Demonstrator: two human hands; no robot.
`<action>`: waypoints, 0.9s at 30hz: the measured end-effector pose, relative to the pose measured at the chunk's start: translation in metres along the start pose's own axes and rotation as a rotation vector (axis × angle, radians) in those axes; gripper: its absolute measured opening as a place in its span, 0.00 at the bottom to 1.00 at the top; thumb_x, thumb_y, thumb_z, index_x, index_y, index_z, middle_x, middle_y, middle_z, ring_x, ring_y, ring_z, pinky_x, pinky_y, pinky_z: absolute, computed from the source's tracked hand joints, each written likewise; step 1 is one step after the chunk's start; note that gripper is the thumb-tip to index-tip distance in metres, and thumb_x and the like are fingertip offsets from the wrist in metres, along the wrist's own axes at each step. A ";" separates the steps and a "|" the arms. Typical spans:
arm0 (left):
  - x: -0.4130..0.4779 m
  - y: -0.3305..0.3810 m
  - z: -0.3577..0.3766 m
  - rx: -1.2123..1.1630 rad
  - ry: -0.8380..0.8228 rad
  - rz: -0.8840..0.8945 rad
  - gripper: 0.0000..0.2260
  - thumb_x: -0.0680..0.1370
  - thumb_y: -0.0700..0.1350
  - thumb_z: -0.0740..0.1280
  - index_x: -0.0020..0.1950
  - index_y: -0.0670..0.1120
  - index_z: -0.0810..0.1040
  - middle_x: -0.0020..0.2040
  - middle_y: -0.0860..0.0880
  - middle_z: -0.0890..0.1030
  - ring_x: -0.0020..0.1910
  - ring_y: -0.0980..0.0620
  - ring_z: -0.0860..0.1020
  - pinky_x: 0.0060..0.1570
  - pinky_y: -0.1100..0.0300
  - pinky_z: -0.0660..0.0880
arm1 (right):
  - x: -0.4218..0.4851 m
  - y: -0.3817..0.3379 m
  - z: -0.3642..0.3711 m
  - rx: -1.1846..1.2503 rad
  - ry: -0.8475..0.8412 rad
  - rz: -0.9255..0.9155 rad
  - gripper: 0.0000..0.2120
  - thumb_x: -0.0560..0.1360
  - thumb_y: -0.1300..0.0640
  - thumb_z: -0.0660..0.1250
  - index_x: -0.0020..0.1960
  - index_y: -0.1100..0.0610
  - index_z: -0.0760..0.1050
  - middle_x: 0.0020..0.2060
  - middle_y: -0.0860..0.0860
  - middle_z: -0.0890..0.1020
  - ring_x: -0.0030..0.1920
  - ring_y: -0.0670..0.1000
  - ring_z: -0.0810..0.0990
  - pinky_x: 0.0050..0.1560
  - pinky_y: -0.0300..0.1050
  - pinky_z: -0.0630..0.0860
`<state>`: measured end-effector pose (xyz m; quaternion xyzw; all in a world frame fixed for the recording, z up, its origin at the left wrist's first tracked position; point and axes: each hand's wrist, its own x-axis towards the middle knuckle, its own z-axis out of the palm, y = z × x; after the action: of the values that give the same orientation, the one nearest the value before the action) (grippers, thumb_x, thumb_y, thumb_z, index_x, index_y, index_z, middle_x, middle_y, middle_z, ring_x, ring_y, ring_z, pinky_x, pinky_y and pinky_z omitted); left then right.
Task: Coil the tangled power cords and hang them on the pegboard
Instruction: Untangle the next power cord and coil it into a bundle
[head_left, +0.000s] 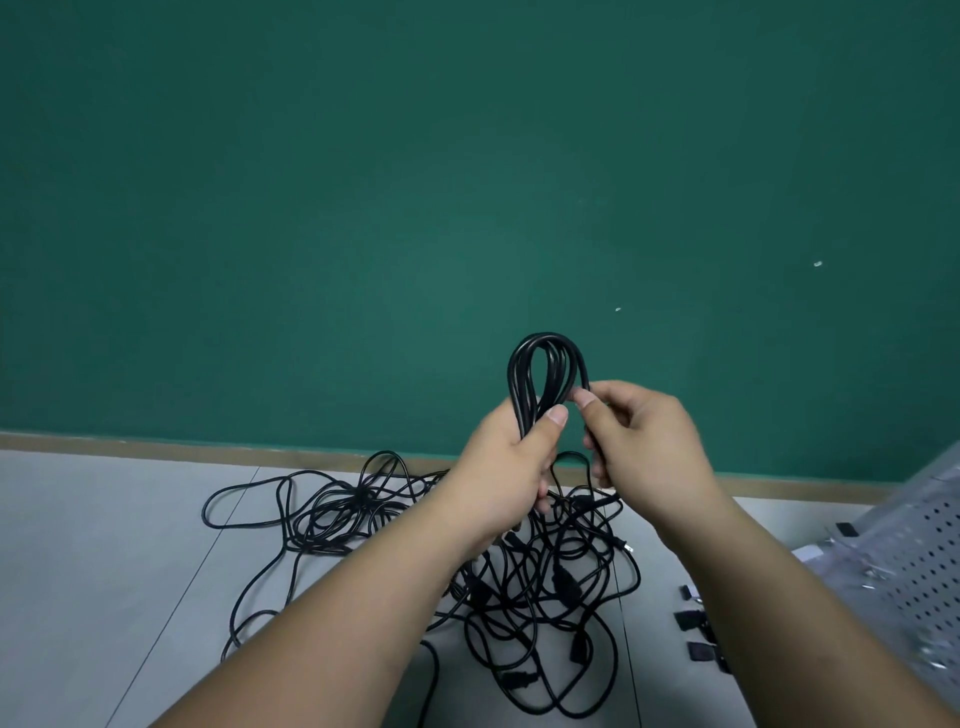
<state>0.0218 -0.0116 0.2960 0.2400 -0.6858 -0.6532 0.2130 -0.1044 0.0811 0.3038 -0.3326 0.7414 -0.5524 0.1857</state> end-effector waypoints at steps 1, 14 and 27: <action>0.000 0.001 -0.001 -0.003 -0.009 0.008 0.10 0.88 0.48 0.60 0.48 0.55 0.73 0.33 0.51 0.66 0.29 0.53 0.66 0.29 0.56 0.73 | 0.001 0.001 -0.001 -0.049 0.006 -0.019 0.09 0.84 0.48 0.67 0.50 0.47 0.84 0.30 0.48 0.80 0.28 0.51 0.78 0.36 0.50 0.76; 0.005 0.006 -0.012 -0.074 0.038 0.006 0.15 0.89 0.50 0.59 0.44 0.47 0.67 0.33 0.52 0.64 0.31 0.53 0.64 0.31 0.56 0.71 | -0.002 -0.006 -0.011 0.030 -0.195 0.070 0.08 0.84 0.50 0.68 0.53 0.52 0.85 0.38 0.53 0.88 0.39 0.51 0.86 0.57 0.57 0.82; 0.003 0.012 -0.011 -0.305 0.103 -0.067 0.13 0.90 0.49 0.57 0.64 0.41 0.74 0.54 0.48 0.89 0.47 0.47 0.87 0.50 0.57 0.83 | -0.005 -0.006 -0.011 0.047 -0.361 0.031 0.02 0.82 0.59 0.72 0.51 0.56 0.85 0.43 0.47 0.86 0.32 0.54 0.84 0.37 0.50 0.81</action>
<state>0.0252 -0.0217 0.3084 0.2609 -0.5585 -0.7433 0.2598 -0.1063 0.0918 0.3125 -0.4103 0.6881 -0.4980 0.3319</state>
